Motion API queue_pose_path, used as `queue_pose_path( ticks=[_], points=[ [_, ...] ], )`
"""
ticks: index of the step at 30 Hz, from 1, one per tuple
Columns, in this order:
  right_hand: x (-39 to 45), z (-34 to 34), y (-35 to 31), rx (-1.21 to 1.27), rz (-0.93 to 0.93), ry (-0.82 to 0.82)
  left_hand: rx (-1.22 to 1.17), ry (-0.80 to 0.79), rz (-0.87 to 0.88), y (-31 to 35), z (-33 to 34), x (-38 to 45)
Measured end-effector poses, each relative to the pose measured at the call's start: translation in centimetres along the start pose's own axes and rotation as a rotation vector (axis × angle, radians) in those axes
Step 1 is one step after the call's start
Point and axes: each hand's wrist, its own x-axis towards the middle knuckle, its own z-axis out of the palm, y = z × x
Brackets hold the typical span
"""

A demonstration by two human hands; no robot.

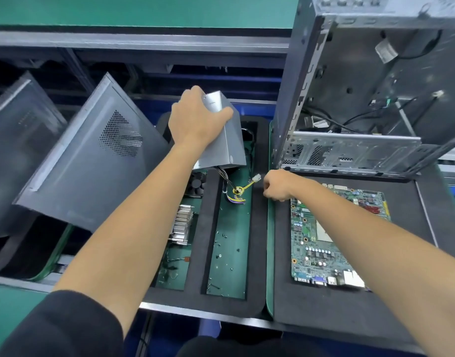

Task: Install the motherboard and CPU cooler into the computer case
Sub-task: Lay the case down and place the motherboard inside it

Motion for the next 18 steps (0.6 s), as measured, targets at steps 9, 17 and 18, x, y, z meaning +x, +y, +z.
queue_pose_path(
  ticks=[9,17,18],
  points=[
    [0.1,-0.2,-0.8,0.072,0.02,0.082,0.04,-0.008,0.026,-0.3,-1.7,0.7],
    [0.1,0.5,-0.7,0.088,0.04,0.027,0.139,-0.362,0.046,-1.3,0.0,-2.9],
    [0.1,0.7,-0.7,0.08,0.042,0.022,0.144,-0.417,0.041,-1.5,0.6,-3.9]
  ],
)
